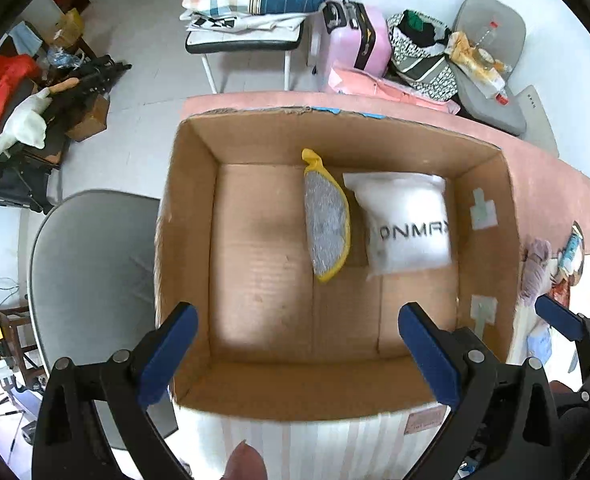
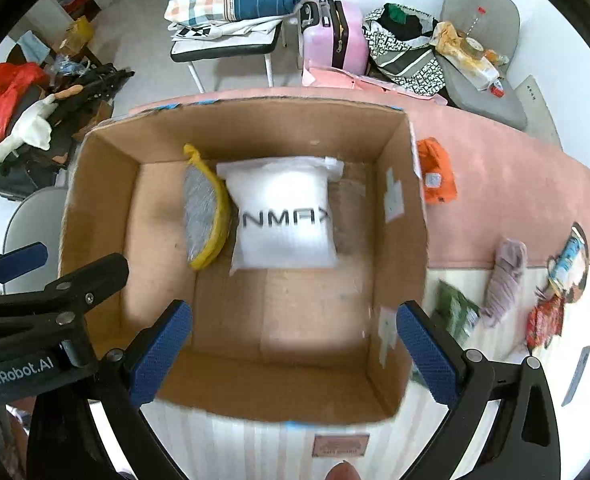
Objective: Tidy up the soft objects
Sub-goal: 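Lower sponge and NMAX bag into the cardboard box and open both tools, then grasp the green snack bag with left tool while right tool grasps the blue-white packet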
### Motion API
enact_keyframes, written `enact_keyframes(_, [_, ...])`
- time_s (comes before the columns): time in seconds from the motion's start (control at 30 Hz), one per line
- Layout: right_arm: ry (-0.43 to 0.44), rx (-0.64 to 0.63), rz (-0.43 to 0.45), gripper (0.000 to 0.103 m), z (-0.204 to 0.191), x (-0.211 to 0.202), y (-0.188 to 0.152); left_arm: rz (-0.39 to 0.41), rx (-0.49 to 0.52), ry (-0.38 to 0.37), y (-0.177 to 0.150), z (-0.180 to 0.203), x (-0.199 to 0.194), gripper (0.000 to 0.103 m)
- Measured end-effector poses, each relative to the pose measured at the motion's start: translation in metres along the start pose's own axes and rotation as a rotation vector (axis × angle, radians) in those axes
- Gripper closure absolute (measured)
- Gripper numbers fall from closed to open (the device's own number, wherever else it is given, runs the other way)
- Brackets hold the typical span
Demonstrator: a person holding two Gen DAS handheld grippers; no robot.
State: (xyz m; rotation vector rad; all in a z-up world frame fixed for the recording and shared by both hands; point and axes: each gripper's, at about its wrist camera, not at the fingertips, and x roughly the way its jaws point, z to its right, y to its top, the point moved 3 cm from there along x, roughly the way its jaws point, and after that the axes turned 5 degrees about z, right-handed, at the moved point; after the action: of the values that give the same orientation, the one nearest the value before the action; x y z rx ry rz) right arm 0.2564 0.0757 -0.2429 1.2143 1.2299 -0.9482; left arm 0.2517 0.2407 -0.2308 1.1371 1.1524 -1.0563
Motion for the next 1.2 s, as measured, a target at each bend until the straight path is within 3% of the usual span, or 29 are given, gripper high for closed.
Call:
enact_keyframes(0.17, [0.012, -0.009, 0.045, 0.000, -0.005, -0.026, -0.024, 0.064, 0.002, 0.020, -0.018, 0.006, -0.024, 0.001])
enact_keyframes(0.4, [0.096, 0.042, 0.066, 0.000, 0.006, -0.055, -0.049, 0.122, 0.001, 0.049, -0.038, 0.016, -0.061, 0.001])
enact_keyframes(0.5, [0.130, 0.083, 0.076, 0.000, 0.025, -0.066, -0.055, 0.154, 0.018, 0.046, -0.040, 0.035, -0.076, 0.001])
enact_keyframes(0.67, [0.115, 0.212, 0.066, 0.000, 0.108, -0.078, -0.074, 0.180, 0.193, 0.066, -0.037, 0.116, -0.088, 0.001])
enact_keyframes(0.83, [-0.031, 0.294, -0.005, 0.000, 0.225, -0.066, -0.114, 0.105, 0.376, 0.036, -0.036, 0.218, -0.054, 0.001])
enact_keyframes(1.0, [-0.180, 0.257, -0.126, 0.000, 0.323, -0.021, -0.145, -0.083, 0.553, 0.067, -0.040, 0.310, 0.032, 0.001])
enact_keyframes(1.07, [-0.195, 0.225, -0.166, 0.000, 0.342, -0.001, -0.149, -0.146, 0.586, 0.089, -0.043, 0.330, 0.063, 0.001])
enact_keyframes(1.2, [-0.145, 0.165, -0.251, 0.000, 0.361, 0.045, -0.157, -0.274, 0.641, 0.145, -0.057, 0.359, 0.125, 0.001])
